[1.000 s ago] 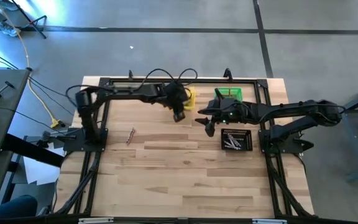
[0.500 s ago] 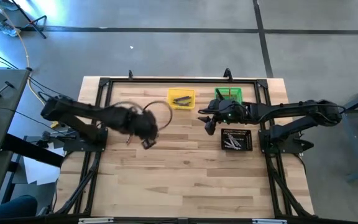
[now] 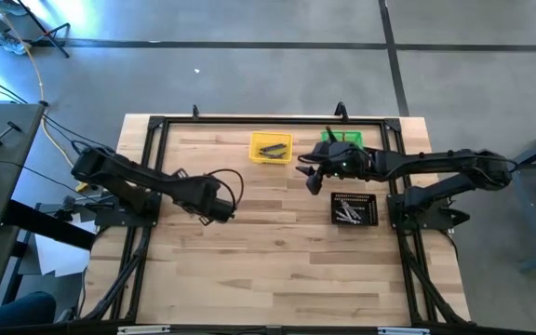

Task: Sort crayons
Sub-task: Put the gray crayon into the black bin

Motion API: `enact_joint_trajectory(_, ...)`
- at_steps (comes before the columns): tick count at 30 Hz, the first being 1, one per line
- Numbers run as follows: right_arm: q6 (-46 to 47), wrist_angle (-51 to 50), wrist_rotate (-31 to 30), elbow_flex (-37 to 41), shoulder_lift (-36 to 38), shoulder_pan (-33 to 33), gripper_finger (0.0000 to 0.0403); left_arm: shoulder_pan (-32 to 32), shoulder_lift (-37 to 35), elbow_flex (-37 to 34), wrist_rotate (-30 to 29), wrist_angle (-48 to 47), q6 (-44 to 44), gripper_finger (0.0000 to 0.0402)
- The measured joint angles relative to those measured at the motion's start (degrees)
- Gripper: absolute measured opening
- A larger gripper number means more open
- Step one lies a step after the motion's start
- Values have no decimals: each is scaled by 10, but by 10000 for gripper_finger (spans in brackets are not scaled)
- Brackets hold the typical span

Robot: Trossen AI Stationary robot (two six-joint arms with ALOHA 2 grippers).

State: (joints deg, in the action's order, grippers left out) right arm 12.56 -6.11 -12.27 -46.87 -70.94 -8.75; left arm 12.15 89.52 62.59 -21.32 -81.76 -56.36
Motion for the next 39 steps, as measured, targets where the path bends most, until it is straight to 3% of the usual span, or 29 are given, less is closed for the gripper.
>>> enact_joint_trajectory(11,5,6,0,0,0,-10,197,-52,-31,-153,44,196,57,90)
enact_joint_trajectory(19,15,4,0,0,0,-10,197,-102,-34,-219,43,268,80,90)
enact_joint_trajectory(25,17,4,0,0,0,-10,197,-110,-36,-230,52,306,101,90)
enact_joint_trajectory(39,26,-3,0,0,0,-10,197,-110,-37,-232,40,277,85,90)
